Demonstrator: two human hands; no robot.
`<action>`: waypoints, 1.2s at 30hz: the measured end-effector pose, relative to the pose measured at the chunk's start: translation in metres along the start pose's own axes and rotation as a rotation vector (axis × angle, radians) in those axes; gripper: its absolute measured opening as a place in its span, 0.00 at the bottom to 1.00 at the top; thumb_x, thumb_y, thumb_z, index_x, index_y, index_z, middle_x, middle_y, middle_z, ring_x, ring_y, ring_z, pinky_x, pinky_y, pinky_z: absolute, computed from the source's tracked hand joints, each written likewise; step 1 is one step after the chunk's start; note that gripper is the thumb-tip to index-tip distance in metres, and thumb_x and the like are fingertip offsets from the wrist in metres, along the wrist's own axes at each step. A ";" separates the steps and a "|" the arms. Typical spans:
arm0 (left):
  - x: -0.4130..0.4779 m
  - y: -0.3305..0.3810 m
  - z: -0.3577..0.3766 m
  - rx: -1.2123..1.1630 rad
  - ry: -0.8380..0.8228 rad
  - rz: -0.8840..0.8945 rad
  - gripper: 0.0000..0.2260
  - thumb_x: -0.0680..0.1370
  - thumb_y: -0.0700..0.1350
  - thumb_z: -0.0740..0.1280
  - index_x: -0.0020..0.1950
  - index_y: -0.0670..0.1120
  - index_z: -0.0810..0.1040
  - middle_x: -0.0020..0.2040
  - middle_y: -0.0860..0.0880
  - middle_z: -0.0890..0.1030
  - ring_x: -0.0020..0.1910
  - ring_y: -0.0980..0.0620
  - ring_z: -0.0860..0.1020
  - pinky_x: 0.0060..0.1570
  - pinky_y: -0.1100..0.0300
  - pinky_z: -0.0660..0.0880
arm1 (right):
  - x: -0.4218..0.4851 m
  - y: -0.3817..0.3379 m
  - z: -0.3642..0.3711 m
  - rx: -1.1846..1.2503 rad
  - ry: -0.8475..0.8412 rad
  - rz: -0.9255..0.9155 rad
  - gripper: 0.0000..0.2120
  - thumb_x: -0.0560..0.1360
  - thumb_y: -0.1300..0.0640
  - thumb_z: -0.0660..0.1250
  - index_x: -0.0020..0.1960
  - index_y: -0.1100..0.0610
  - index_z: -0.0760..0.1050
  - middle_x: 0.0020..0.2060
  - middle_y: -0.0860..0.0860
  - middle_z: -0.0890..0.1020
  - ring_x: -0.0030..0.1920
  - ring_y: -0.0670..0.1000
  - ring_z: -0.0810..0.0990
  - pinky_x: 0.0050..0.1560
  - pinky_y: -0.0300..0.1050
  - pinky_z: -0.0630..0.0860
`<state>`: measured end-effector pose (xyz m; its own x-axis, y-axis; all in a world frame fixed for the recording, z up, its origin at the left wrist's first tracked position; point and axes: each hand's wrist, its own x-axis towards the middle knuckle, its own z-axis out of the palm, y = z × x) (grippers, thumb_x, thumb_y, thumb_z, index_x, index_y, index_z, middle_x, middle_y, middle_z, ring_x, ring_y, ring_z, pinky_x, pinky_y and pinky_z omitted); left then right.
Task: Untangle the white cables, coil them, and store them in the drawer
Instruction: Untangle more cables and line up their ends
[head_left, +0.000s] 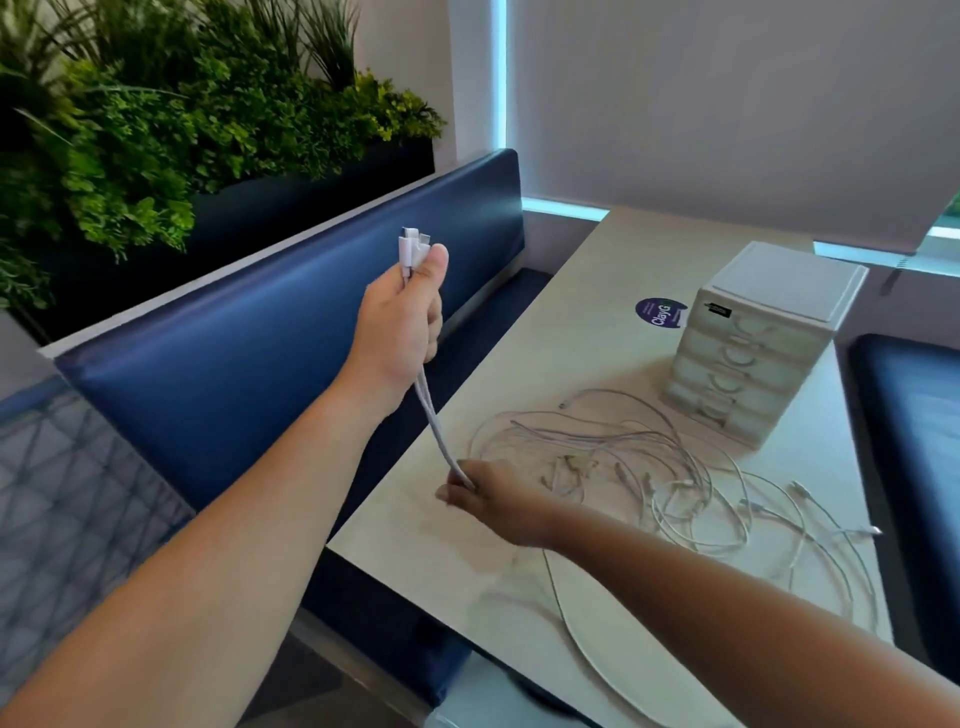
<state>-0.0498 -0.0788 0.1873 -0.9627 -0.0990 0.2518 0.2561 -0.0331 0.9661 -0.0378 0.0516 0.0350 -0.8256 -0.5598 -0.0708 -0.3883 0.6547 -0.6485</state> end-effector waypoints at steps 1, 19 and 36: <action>0.005 0.000 -0.008 0.007 0.027 0.017 0.19 0.83 0.51 0.60 0.35 0.50 0.58 0.27 0.54 0.59 0.24 0.56 0.56 0.22 0.63 0.53 | -0.003 0.002 0.003 0.018 0.009 -0.011 0.14 0.79 0.44 0.59 0.44 0.53 0.72 0.35 0.50 0.76 0.40 0.54 0.76 0.44 0.48 0.74; -0.005 -0.082 0.011 0.759 -0.732 -0.160 0.09 0.80 0.53 0.65 0.50 0.53 0.83 0.46 0.59 0.83 0.46 0.67 0.77 0.49 0.64 0.72 | -0.075 0.044 -0.023 0.144 -0.039 0.314 0.20 0.80 0.44 0.57 0.33 0.54 0.62 0.27 0.47 0.67 0.28 0.45 0.64 0.30 0.36 0.63; 0.016 -0.089 0.001 0.948 -0.706 -0.244 0.16 0.82 0.56 0.58 0.44 0.47 0.77 0.41 0.49 0.77 0.43 0.49 0.73 0.45 0.55 0.70 | -0.166 0.102 -0.046 -0.224 0.120 0.308 0.17 0.79 0.40 0.51 0.41 0.52 0.63 0.32 0.49 0.72 0.35 0.54 0.72 0.39 0.52 0.70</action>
<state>-0.0885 -0.0765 0.1058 -0.8881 0.3832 -0.2537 0.1796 0.7975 0.5760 0.0403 0.2349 0.0156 -0.9543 -0.2648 -0.1384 -0.1833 0.8846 -0.4287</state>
